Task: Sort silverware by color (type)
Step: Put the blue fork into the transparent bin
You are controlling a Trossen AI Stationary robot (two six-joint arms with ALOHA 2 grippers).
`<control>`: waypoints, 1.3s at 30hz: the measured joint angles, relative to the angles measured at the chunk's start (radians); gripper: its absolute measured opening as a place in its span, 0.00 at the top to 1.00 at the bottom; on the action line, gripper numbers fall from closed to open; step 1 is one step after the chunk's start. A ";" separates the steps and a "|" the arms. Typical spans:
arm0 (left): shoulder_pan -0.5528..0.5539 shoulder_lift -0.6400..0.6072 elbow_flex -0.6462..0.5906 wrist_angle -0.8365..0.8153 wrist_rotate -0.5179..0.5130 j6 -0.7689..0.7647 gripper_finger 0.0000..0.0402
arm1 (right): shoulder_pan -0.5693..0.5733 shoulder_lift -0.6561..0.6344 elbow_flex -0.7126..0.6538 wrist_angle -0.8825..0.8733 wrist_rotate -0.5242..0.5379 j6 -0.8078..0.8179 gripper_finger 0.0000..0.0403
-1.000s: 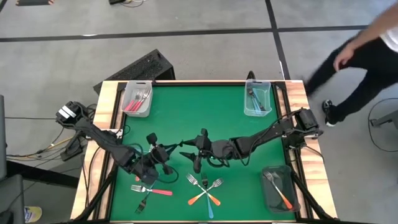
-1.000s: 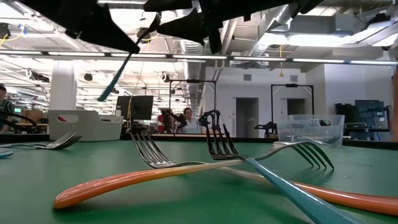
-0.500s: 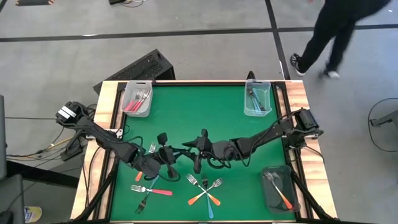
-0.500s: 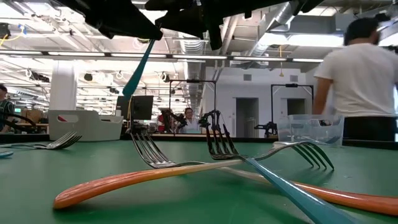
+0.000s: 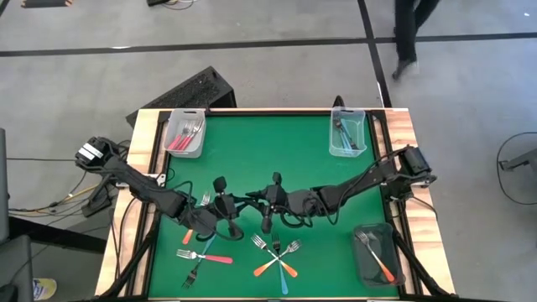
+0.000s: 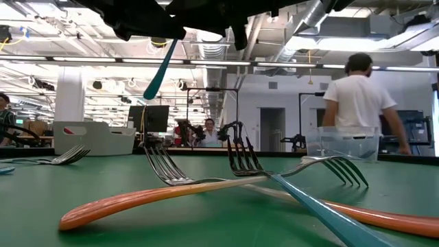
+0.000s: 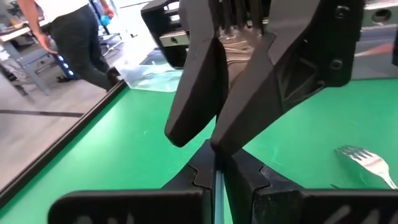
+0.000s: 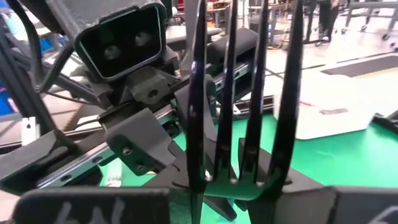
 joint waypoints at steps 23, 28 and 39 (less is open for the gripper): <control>0.072 -0.020 0.002 -0.606 0.043 -0.509 0.68 | -0.596 -0.481 0.015 -1.369 0.155 0.243 0.74; 0.072 -0.019 -0.006 -0.632 0.043 -0.553 0.68 | -0.753 -0.480 0.014 -1.456 0.136 0.197 0.74; 0.071 -0.019 -0.006 -0.762 0.169 -0.685 0.68 | -0.918 -0.345 0.014 -1.546 -0.016 0.185 0.62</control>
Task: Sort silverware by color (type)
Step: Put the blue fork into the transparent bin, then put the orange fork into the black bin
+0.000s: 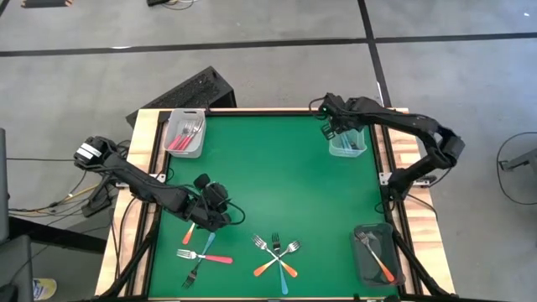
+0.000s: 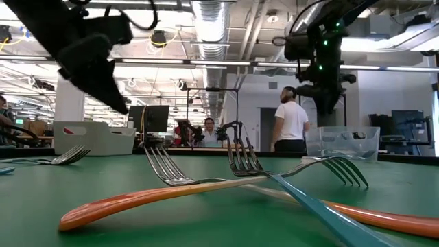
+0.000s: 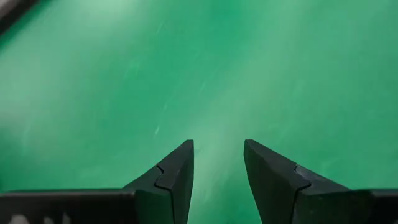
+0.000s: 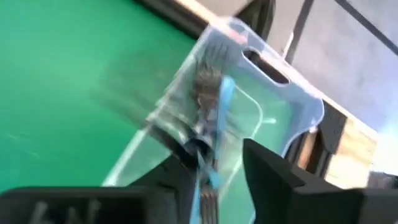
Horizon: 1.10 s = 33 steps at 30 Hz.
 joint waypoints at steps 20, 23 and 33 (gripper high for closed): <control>-0.177 -0.112 0.000 -0.352 0.062 -0.435 0.68 | 0.367 -0.274 0.000 -0.016 -0.007 0.146 0.37; -0.227 -0.146 0.000 -0.341 0.081 -0.457 0.68 | 0.512 -0.286 -0.005 -0.002 0.019 0.250 0.37; -0.382 -0.123 0.000 -0.278 -0.028 -0.540 0.68 | 1.016 -0.204 -0.116 0.202 0.156 0.545 0.37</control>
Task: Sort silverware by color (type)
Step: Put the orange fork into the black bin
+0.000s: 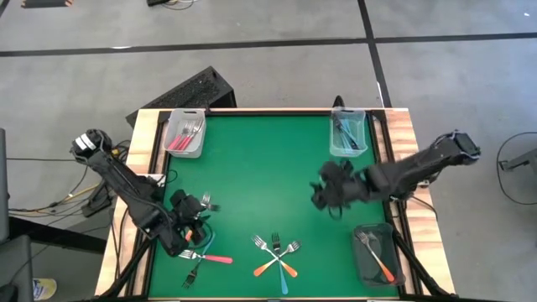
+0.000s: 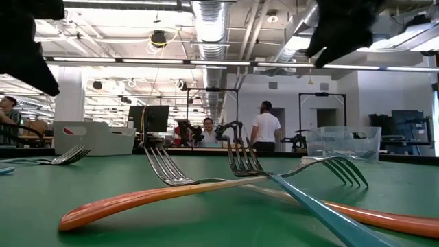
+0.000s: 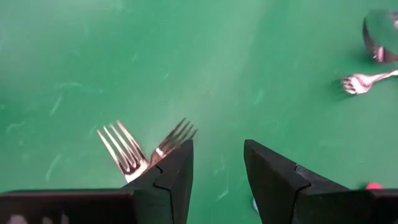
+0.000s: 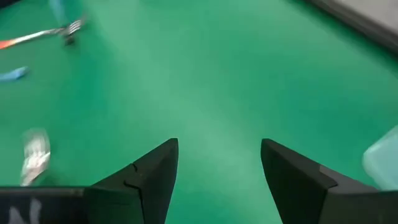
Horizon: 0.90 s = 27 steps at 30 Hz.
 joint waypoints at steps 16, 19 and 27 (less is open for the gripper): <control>-0.005 0.062 -0.009 -0.014 0.210 -0.132 0.68 | 0.310 0.187 -0.001 0.056 0.056 0.262 0.37; -0.005 0.062 -0.047 -0.024 0.256 -0.170 0.68 | 0.301 0.224 -0.001 0.074 0.061 0.264 0.37; 0.052 0.062 -0.202 0.028 0.290 -0.242 0.68 | 0.300 0.242 -0.001 0.092 0.062 0.278 0.37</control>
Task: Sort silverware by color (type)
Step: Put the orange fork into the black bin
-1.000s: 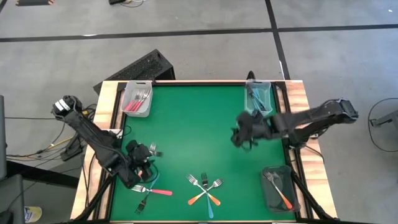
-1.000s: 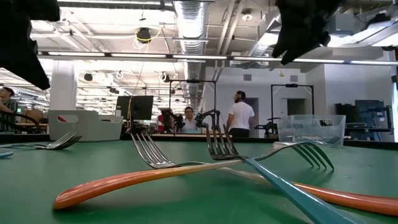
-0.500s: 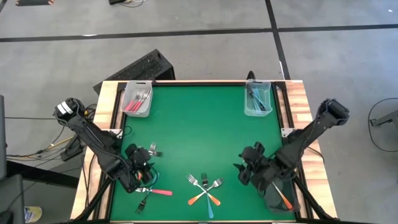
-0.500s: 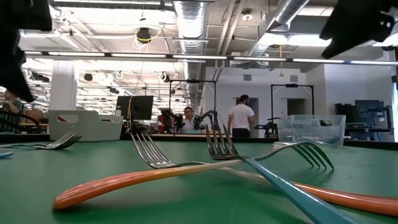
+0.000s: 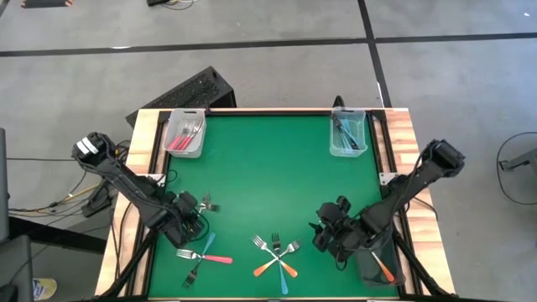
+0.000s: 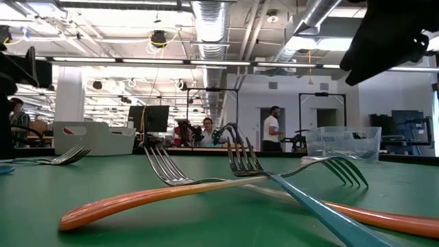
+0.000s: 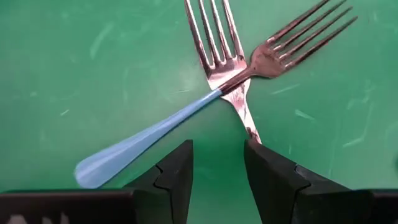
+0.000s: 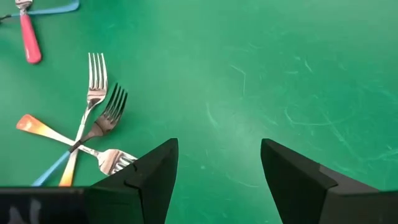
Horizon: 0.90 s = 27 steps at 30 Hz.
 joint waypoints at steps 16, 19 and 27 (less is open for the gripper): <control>0.026 -0.001 -0.009 0.090 -0.007 0.075 0.68 | -0.039 -0.032 0.000 -0.002 0.005 -0.024 0.37; 0.026 -0.002 0.021 0.073 -0.032 0.104 0.68 | -0.054 -0.032 0.000 -0.002 0.004 -0.026 0.37; 0.026 -0.002 0.056 0.038 -0.051 0.136 0.68 | -0.079 -0.032 0.000 -0.001 -0.044 -0.035 0.37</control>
